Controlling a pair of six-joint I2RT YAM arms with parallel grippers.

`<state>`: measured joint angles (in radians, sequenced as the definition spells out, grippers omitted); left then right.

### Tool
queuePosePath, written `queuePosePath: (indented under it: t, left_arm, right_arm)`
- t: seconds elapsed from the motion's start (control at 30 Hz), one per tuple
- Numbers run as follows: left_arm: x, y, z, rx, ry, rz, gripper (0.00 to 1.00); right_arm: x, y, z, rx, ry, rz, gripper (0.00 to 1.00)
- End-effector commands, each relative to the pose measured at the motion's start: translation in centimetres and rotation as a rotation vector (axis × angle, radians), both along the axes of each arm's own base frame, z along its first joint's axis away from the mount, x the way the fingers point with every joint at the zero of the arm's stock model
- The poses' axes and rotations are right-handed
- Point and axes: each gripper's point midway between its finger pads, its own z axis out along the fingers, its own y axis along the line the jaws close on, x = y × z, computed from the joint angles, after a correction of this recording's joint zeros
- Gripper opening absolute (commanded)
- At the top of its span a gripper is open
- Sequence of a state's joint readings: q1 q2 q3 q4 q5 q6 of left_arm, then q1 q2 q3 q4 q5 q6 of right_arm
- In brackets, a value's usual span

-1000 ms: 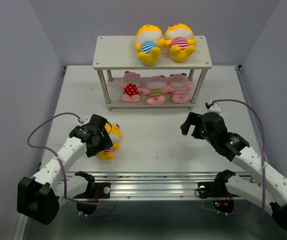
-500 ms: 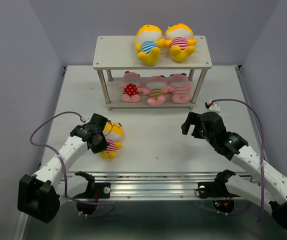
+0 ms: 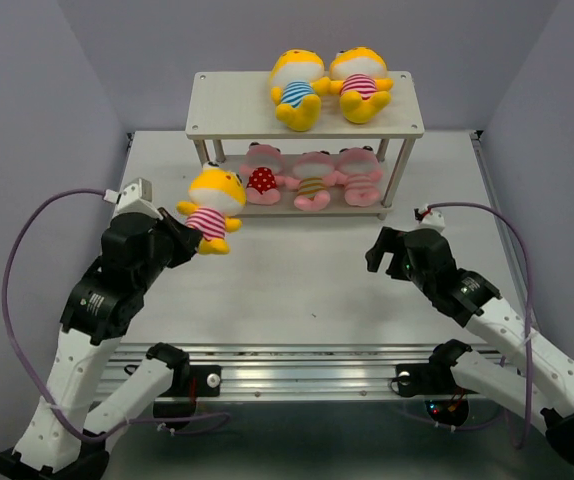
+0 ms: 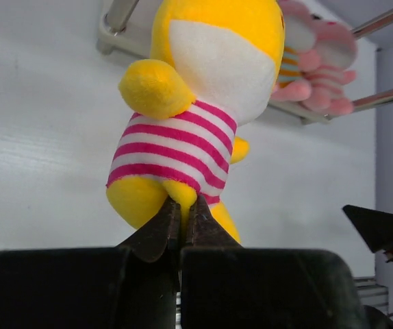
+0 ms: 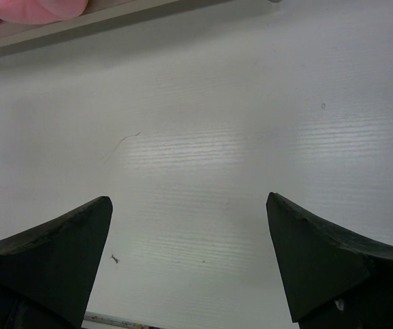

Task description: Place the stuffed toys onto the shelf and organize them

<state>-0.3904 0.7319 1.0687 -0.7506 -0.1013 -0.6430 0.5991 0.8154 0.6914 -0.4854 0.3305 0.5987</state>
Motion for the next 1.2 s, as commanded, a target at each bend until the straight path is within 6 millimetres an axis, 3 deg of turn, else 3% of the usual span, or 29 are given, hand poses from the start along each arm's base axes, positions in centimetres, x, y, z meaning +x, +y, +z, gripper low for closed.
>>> queuePosePath:
  t: [0.0, 0.1, 0.13, 0.2, 0.23, 0.3, 0.33, 0.4, 0.5, 0.53, 0.77, 0.8, 1.0, 1.17]
  left_arm:
    - [0.4, -0.5, 7.8, -0.055, -0.229, -0.049, 0.0]
    - [0.2, -1.1, 13.1, -0.109, -0.363, -0.086, 0.0]
    - [-0.1, -1.4, 15.6, -0.135, -0.428, -0.104, 0.0]
    - [0.2, -1.5, 17.9, -0.154, -0.492, -0.109, 0.0]
    - [-0.2, -2.1, 20.2, -0.176, -0.55, -0.147, 0.0]
    - [1.3, -2.6, 21.3, -0.16, -0.551, -0.149, 0.0]
    - [1.5, -2.4, 23.4, -0.163, -0.591, -0.136, 0.0]
    - [3.6, -3.3, 24.0, -0.153, -0.593, -0.142, 0.0]
    - [6.1, -3.3, 26.6, -0.156, -0.639, -0.092, 0.0]
    - [7.8, -3.7, 26.5, -0.144, -0.632, -0.079, 0.0]
    - [13.2, -5.6, 26.9, -0.095, -0.606, -0.078, 0.0]
    - [13.4, -5.7, 27.4, -0.103, -0.608, -0.077, 0.0]
    - [15.9, -4.0, 25.2, -0.108, -0.529, 0.076, 0.0]
    - [17.1, -4.4, 23.3, -0.119, -0.488, 0.076, 0.0]
  right_arm:
    - [0.7, -0.2, 1.5, 0.019, -0.066, -0.025, 1.0]
    - [0.6, -0.3, 1.6, 0.022, -0.07, -0.028, 1.0]
    - [0.7, -0.3, 1.7, 0.023, -0.073, -0.028, 1.0]
    - [0.7, -0.3, 1.7, 0.023, -0.074, -0.032, 1.0]
    - [0.7, -0.4, 1.7, 0.024, -0.077, -0.033, 1.0]
    - [0.7, -0.5, 1.8, 0.019, -0.08, -0.04, 1.0]
    - [0.7, -0.5, 1.9, 0.021, -0.081, -0.041, 1.0]
    - [0.8, -0.5, 2.0, 0.02, -0.084, -0.041, 1.0]
    - [0.8, -0.4, 2.2, 0.024, -0.089, -0.039, 1.0]
    - [0.8, -0.4, 2.2, 0.024, -0.089, -0.039, 1.0]
    - [0.9, -0.8, 2.7, 0.023, -0.106, -0.051, 1.0]
    - [0.8, -0.8, 2.9, 0.027, -0.11, -0.053, 1.0]
    - [0.8, -0.7, 3.1, 0.042, -0.114, -0.058, 1.0]
    - [0.8, -0.8, 3.2, 0.044, -0.118, -0.061, 1.0]
